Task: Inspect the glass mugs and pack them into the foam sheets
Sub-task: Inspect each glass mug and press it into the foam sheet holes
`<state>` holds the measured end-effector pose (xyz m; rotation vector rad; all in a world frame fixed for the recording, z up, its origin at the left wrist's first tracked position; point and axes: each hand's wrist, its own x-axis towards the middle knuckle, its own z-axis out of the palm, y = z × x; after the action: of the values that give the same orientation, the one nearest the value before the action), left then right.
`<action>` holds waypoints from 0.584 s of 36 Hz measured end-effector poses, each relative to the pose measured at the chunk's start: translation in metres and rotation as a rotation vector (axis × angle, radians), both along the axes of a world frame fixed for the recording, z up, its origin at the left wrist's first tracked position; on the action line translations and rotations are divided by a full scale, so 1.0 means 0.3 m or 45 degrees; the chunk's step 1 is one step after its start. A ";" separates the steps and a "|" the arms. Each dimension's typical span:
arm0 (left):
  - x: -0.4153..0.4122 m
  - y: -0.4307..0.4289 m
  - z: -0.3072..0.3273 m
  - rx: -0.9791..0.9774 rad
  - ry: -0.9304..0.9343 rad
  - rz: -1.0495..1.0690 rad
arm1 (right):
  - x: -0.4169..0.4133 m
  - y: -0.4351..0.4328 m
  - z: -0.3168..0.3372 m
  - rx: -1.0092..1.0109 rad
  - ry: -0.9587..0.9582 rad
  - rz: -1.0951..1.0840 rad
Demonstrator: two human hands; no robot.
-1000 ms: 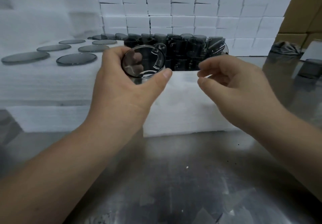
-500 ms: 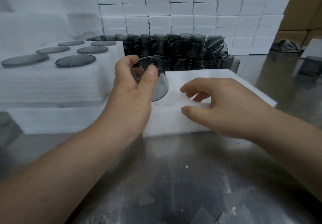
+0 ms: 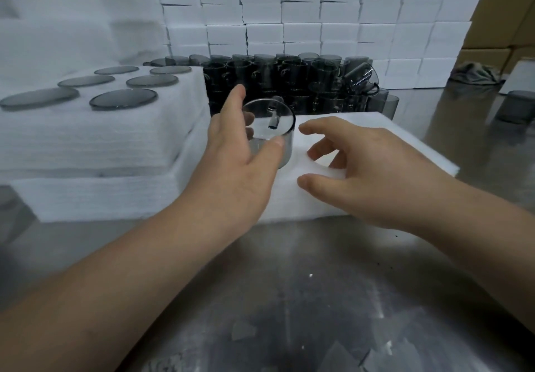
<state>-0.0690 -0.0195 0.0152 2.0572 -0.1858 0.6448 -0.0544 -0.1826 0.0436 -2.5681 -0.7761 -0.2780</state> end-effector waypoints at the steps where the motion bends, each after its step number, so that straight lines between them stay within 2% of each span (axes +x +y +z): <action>1: 0.000 0.002 -0.006 0.031 -0.019 0.019 | 0.002 -0.001 -0.001 0.004 -0.002 -0.002; 11: -0.012 -0.013 -0.009 0.108 -0.079 0.163 | 0.007 0.000 -0.011 0.034 -0.021 0.000; 21: -0.027 -0.037 0.011 0.241 0.017 0.326 | 0.006 0.001 -0.016 0.062 -0.012 0.025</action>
<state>-0.0770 -0.0305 0.0186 2.2887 0.0270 0.7948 -0.0527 -0.1824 0.0388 -2.5139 -0.7880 -0.2997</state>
